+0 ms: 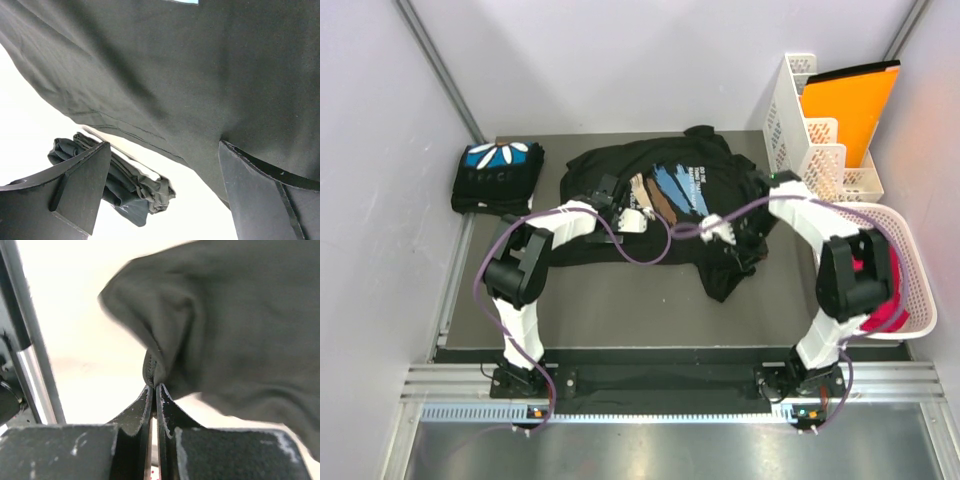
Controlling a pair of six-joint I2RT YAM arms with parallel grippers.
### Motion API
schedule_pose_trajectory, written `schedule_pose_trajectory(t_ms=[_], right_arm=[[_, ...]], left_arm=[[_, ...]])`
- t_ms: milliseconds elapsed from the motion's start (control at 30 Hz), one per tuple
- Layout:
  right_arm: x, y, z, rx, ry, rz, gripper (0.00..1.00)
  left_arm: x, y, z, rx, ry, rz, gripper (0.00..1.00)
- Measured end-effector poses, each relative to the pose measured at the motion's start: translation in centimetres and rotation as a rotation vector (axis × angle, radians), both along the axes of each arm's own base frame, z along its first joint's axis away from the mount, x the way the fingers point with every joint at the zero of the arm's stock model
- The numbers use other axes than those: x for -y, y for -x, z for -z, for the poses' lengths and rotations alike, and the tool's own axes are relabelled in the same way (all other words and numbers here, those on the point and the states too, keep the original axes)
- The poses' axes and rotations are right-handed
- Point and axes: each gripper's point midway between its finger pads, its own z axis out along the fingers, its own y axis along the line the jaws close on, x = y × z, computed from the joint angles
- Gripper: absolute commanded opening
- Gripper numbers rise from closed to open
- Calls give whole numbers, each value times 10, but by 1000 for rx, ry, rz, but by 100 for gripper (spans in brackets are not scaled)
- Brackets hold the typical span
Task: Fold and stack the t-shirts
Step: Flatten the tshirt out
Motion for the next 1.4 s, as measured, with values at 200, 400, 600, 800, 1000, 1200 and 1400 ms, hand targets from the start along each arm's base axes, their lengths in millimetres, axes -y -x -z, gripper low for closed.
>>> schedule_pose_trajectory(t_ms=[200,400,600,800,1000,1200,1400], right_arm=[[13,41,22,22,108,-119,17],[29,27,40,105,202,-150,24],[42,14,38,205,260,-199,28],[47,14,20,265,251,-217,45],[44,5,-2,245,148,-92,45],[50,12,21,68,71,33,45],[43,23,37,-28,33,44,43]], left_arm=[[-1,0,7,-11,-16,3,93],[-1,-1,6,-9,-18,7,93],[-1,-1,6,-9,-21,11,93],[-1,-1,6,-8,-21,10,93],[-1,-1,5,-6,-23,9,93],[-2,-2,6,-4,-24,8,93],[-2,-5,6,-1,-36,9,93]])
